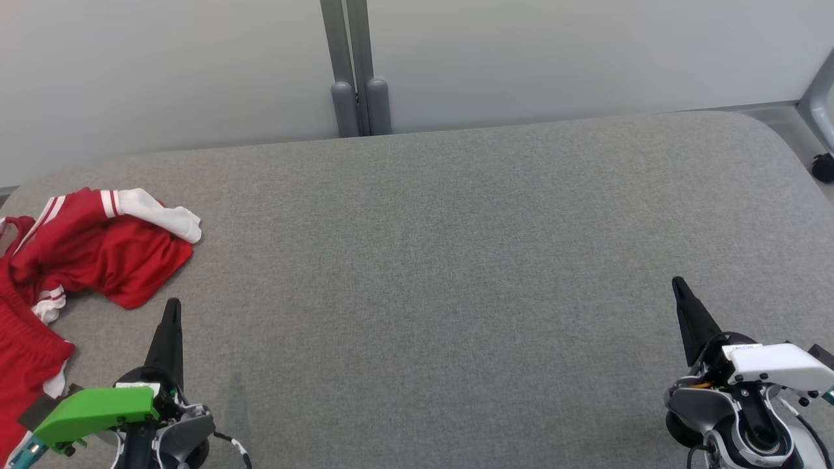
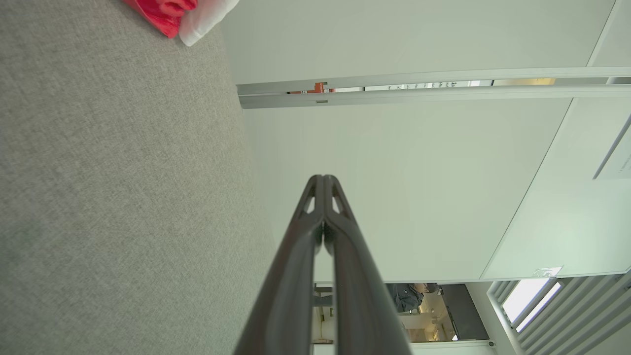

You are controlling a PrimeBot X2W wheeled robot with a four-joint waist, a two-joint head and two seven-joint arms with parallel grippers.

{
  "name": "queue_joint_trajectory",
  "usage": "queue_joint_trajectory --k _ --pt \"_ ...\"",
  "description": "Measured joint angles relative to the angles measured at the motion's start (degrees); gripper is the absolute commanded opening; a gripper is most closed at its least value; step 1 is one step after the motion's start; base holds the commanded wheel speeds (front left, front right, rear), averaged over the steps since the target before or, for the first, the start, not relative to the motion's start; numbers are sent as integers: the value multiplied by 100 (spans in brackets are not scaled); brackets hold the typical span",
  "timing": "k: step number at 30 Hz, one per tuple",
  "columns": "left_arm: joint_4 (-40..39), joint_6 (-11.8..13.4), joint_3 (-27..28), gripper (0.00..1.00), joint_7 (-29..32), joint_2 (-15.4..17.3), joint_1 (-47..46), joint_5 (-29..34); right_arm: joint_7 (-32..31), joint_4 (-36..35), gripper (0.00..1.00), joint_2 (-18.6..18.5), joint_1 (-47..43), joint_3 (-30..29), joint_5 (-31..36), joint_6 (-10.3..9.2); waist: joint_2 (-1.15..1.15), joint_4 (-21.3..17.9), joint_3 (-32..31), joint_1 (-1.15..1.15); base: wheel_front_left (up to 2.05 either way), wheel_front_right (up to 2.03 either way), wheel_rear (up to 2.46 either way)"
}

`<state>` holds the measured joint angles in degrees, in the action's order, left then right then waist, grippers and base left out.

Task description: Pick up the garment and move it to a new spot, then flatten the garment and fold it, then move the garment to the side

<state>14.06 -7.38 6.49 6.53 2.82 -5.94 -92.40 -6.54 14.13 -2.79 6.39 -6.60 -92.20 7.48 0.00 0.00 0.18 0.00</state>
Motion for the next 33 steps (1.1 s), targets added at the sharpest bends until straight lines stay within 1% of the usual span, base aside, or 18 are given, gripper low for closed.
queue_joint_trajectory --k 33 --pt "0 0 0 0 0 0 0 0 0 0 0 0 0 0 0 0 0 0 0 0 0 0 0"
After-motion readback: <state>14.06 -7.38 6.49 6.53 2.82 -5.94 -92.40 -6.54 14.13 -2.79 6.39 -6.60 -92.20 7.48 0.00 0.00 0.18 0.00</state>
